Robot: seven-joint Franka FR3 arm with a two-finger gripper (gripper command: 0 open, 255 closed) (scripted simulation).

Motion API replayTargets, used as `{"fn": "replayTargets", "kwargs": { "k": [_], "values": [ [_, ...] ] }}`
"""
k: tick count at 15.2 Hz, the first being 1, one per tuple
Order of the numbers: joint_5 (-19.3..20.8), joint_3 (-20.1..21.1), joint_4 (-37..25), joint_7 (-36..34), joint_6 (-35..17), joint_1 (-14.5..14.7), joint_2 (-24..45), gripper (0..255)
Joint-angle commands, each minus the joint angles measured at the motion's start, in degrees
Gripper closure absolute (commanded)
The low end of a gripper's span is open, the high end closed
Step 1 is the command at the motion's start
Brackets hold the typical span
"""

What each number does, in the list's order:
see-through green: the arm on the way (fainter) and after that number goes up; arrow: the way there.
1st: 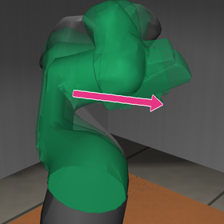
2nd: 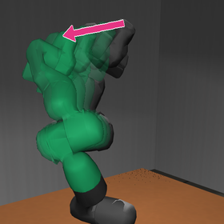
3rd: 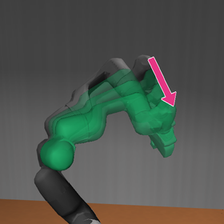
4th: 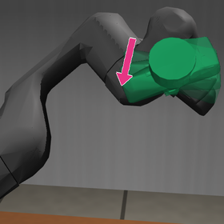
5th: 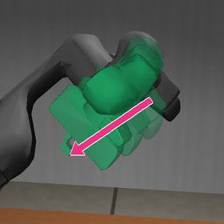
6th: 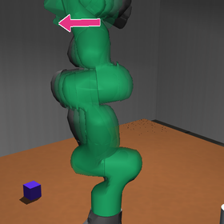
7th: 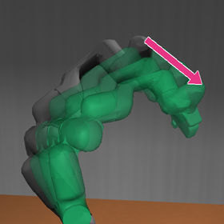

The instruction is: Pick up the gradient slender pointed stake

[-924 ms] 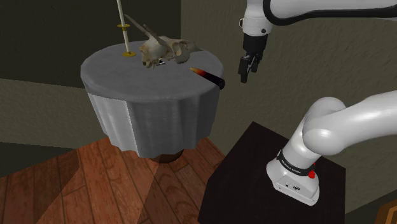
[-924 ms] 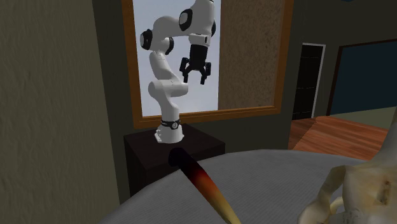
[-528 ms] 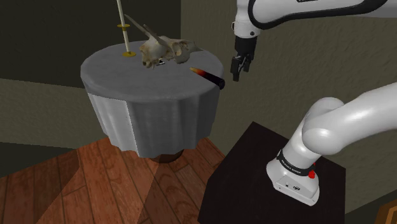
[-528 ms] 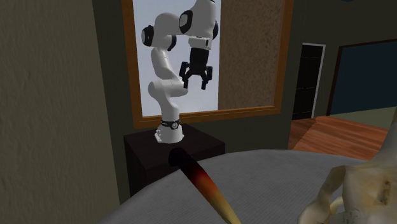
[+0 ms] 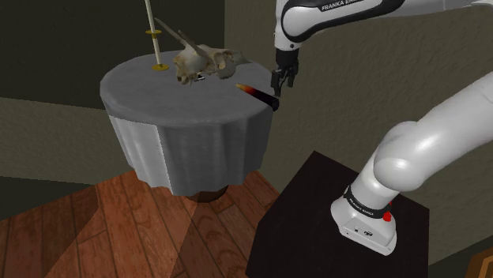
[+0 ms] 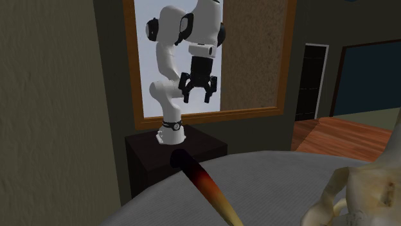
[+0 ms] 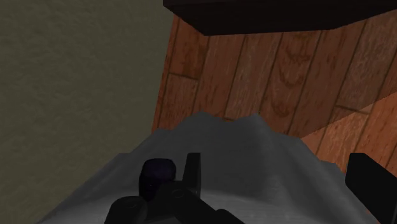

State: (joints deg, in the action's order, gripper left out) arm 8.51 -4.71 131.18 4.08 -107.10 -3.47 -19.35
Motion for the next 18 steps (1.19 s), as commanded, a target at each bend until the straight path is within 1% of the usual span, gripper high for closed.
{"fn": "replayTargets", "kwargs": {
  "k": [1,6,10,14,18],
  "values": [
    [0.0,-0.9,-2.7,1.0,-2.1,-0.4,4.5,0],
    [-0.9,-3.0,-10.4,3.8,-5.5,-1.5,15.3,0],
    [-2.3,-4.1,-17.9,6.1,-7.0,-2.6,24.1,0],
    [-4.2,-4.8,-26.8,8.5,-7.3,-4.1,33.1,0],
    [-6.1,-5.0,-37.2,10.5,-6.3,-5.9,42.4,0]
  ]
}}
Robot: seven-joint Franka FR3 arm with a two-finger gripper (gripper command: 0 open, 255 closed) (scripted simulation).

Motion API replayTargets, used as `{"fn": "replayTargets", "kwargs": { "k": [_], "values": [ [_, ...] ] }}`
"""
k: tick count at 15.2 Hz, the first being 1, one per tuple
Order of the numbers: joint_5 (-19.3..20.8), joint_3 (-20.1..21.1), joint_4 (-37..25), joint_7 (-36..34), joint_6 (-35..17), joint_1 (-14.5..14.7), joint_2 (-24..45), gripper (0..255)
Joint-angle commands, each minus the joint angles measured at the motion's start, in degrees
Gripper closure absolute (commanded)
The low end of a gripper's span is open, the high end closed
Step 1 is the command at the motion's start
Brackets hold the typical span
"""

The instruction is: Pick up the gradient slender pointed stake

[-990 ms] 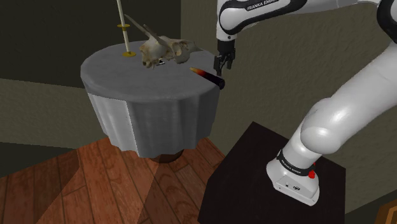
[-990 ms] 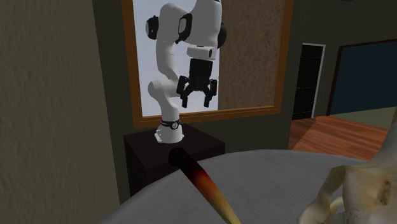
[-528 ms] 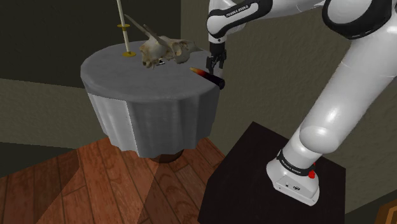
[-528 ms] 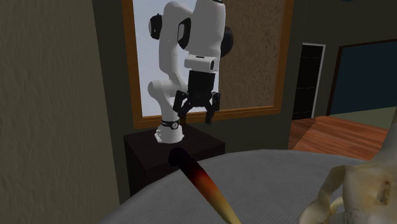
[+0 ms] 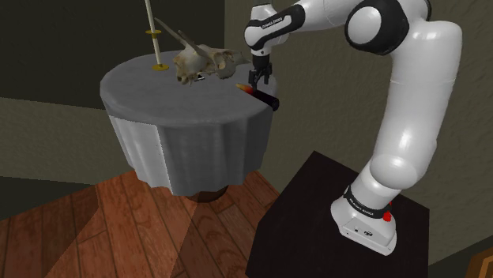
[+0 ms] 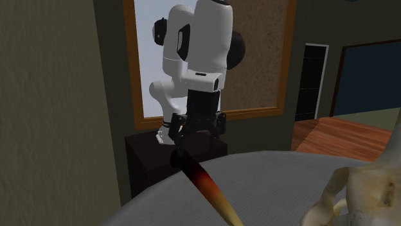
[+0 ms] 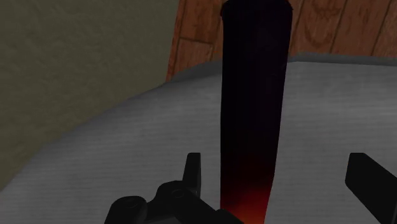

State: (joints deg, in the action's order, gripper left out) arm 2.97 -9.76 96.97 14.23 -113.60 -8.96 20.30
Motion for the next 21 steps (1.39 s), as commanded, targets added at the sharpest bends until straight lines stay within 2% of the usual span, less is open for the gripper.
{"fn": "replayTargets", "kwargs": {
  "k": [1,11,12,21],
  "values": [
    [-1.0,0.0,-6.0,0.9,0.7,-0.9,5.2,0],
    [-1.3,0.2,-3.6,0.7,-4.0,-1.1,7.7,0],
    [-1.3,0.2,-3.6,0.6,-4.1,-1.1,7.6,255],
    [-1.3,0.2,-3.6,0.7,-4.0,-1.1,7.7,255]
  ]
}}
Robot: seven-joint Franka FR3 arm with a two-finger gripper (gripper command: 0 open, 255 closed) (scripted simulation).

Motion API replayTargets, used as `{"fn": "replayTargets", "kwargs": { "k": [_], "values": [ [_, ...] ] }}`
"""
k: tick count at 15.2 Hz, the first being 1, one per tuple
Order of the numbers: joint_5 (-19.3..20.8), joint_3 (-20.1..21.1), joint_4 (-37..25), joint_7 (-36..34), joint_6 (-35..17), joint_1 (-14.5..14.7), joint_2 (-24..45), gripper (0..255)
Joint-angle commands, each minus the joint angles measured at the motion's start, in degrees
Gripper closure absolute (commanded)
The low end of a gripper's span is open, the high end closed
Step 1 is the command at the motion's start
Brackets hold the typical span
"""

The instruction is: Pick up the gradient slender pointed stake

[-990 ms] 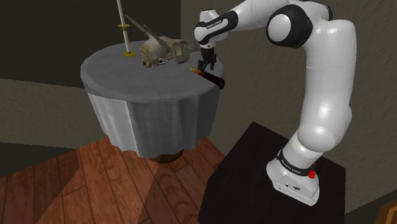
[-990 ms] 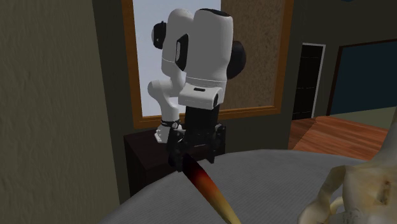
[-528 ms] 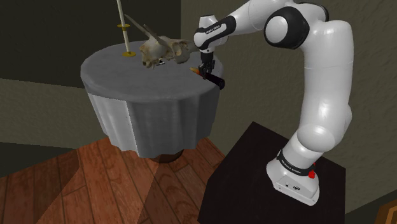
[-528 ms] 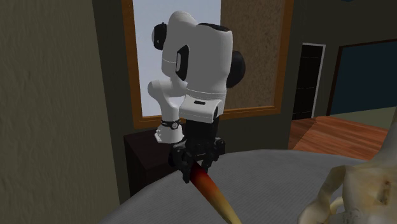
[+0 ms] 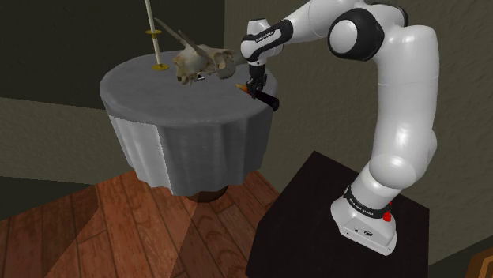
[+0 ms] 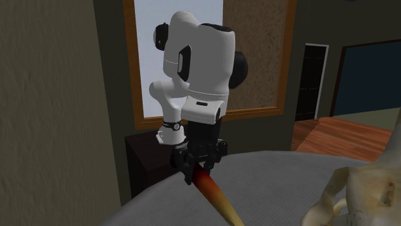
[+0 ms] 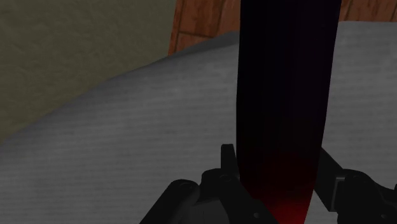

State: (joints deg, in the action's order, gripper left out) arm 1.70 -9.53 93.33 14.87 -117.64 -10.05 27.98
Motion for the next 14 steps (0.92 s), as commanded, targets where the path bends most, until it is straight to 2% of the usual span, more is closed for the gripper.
{"fn": "replayTargets", "kwargs": {
  "k": [1,14],
  "values": [
    [0.0,0.0,-0.3,0.0,0.6,0.0,-0.4,255],
    [0.4,-0.3,-5.5,0.5,9.1,0.1,-3.6,255]
  ]
}}
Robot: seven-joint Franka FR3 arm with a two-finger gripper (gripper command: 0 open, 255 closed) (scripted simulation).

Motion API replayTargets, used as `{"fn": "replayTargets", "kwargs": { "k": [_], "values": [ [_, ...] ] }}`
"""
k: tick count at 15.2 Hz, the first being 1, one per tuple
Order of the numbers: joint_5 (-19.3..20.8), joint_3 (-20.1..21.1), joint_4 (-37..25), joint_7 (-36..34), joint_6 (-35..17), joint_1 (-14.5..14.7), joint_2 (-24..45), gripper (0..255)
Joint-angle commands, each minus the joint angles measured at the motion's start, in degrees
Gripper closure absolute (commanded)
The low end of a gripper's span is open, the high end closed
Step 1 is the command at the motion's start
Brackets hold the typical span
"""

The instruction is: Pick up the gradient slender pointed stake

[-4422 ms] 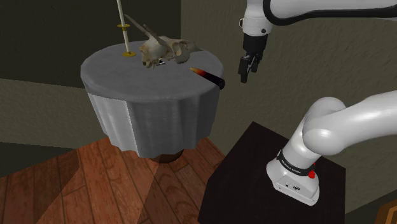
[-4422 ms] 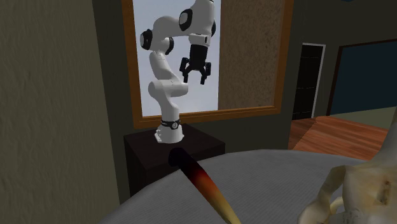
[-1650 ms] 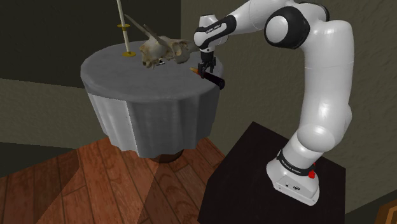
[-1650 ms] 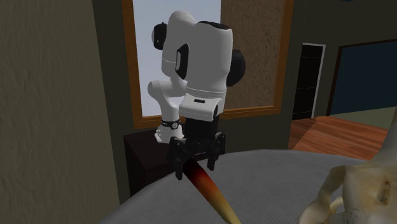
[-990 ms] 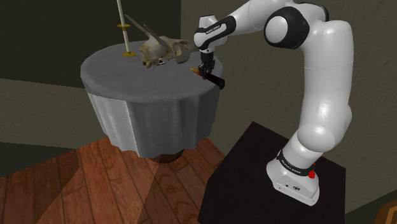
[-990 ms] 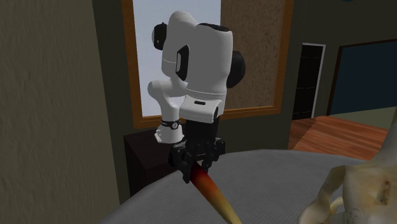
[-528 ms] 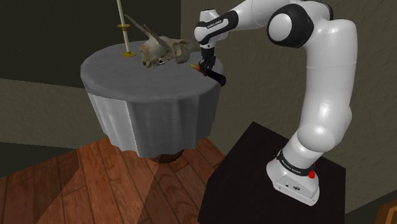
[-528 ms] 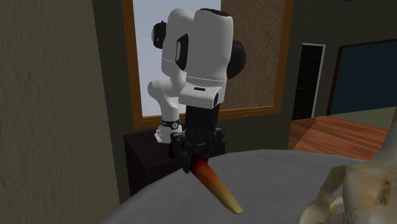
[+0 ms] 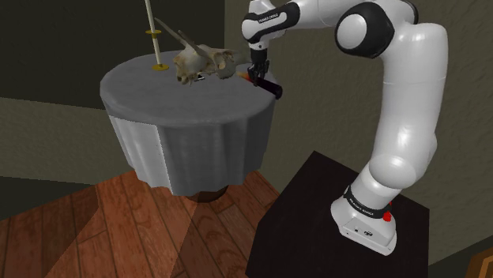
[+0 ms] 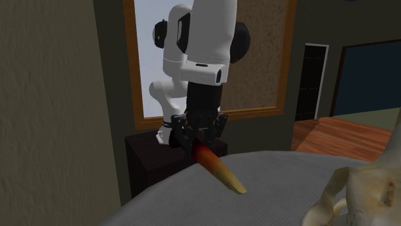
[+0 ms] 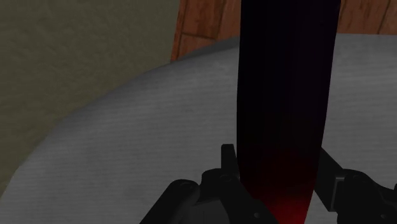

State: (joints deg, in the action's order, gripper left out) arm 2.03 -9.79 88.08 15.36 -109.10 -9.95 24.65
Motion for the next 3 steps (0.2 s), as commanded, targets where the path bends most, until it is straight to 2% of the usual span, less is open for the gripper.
{"fn": "replayTargets", "kwargs": {
  "k": [1,3],
  "values": [
    [0.1,0.0,-0.8,0.0,1.3,0.0,-0.5,255],
    [0.1,0.0,-0.9,0.0,1.4,0.0,-0.5,255]
  ]
}}
